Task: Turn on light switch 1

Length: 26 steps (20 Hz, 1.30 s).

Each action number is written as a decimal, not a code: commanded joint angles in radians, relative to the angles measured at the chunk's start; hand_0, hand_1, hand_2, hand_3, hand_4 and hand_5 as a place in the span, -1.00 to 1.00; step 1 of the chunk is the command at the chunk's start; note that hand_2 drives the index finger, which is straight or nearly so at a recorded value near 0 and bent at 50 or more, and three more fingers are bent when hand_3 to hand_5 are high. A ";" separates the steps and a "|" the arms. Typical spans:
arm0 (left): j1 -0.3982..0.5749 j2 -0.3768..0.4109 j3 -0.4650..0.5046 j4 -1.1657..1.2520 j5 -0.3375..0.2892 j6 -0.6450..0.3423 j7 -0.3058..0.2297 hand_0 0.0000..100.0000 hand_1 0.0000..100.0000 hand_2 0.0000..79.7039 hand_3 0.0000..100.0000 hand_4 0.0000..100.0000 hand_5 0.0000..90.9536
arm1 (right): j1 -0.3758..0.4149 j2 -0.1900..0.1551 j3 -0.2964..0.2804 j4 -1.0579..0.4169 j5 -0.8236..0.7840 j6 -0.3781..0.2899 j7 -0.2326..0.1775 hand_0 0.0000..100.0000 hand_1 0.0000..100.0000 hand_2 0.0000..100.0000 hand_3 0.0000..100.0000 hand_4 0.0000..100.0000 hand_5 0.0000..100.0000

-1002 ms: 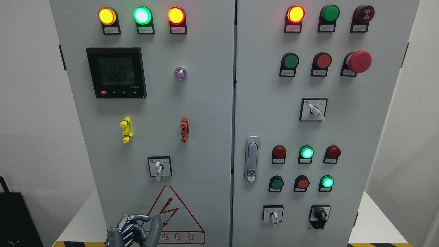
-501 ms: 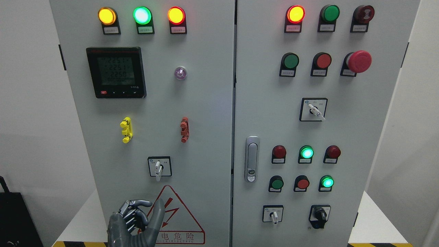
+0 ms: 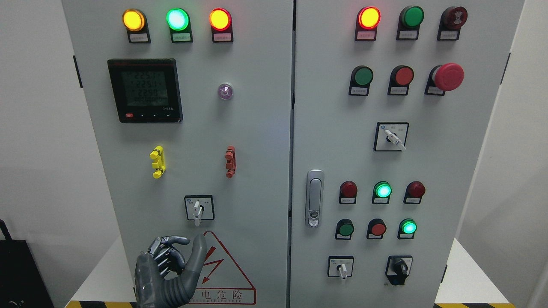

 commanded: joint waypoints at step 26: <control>-0.081 -0.019 -0.001 0.015 -0.008 0.121 0.033 -0.72 0.37 0.38 0.96 0.98 0.85 | 0.000 0.000 -0.001 0.000 0.000 0.000 0.000 -1.00 -1.00 -1.00 -1.00 -1.00 -1.00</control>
